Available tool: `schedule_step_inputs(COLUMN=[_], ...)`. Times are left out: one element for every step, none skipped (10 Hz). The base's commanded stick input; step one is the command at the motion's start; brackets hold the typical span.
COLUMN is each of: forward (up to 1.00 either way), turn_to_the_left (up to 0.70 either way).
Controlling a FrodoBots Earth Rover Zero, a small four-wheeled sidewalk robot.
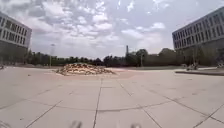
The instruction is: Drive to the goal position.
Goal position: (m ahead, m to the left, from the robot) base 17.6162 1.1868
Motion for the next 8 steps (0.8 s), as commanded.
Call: schedule_step_inputs(forward=[0.07,0.07,0.08,0.08,0.08,0.08,0.08,0.07], turn_to_the_left=[0.02,0.02,0.02,0.02,0.02,0.02,0.02,0.02])
